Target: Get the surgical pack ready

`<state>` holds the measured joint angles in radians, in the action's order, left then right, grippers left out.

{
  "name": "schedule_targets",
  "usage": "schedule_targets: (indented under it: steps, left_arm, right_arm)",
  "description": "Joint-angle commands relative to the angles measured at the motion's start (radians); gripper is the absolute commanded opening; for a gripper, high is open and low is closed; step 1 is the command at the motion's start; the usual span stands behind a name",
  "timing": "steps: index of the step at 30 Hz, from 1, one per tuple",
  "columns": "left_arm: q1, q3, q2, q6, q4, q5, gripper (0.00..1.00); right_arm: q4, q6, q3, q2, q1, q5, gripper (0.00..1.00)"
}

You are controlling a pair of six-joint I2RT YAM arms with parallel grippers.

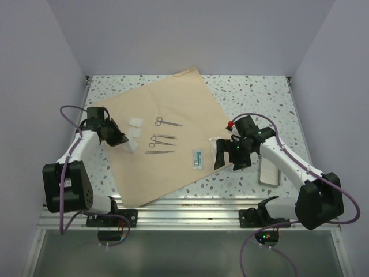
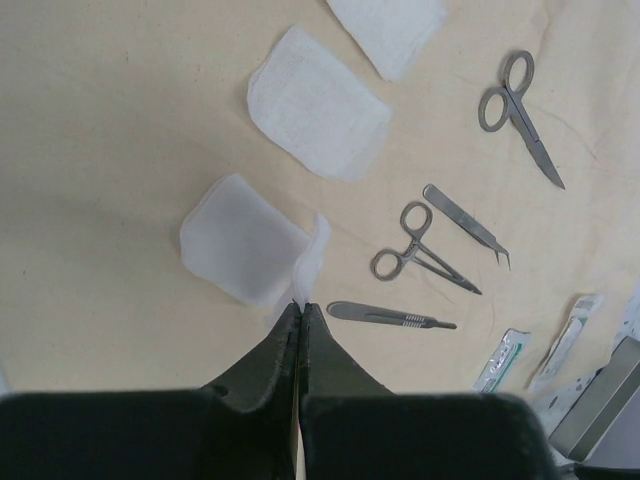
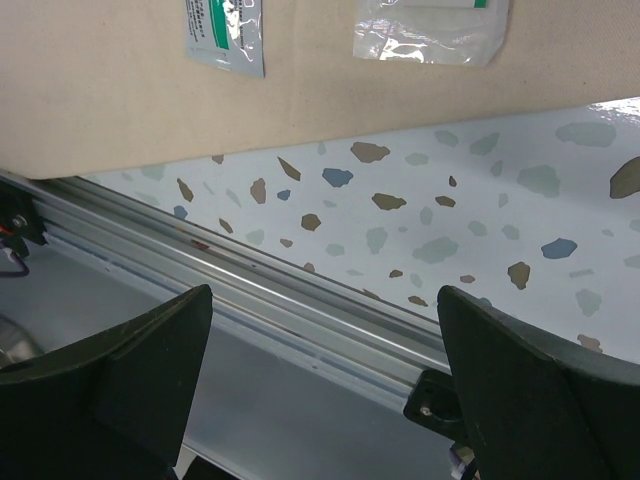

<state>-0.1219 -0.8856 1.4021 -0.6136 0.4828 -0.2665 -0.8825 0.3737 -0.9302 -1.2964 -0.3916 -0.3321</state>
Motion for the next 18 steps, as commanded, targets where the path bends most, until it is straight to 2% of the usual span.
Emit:
schedule_targets:
  steps: [1, 9, 18]
  left_arm:
    - [-0.004, -0.035, 0.041, 0.005, -0.081, -0.016, 0.00]
    - [-0.005, -0.019, 0.077, -0.017, -0.115, -0.023, 0.00]
    - [-0.012, 0.003, 0.064, -0.023, -0.064, 0.068, 0.00]
  right_arm:
    - [-0.007, -0.006, -0.027, 0.008, -0.001, -0.004, 0.99]
    - [-0.013, -0.001, -0.021, 0.011, -0.001, 0.004, 0.99]
    - [-0.007, 0.001, -0.024, 0.002, 0.000, -0.001, 0.99]
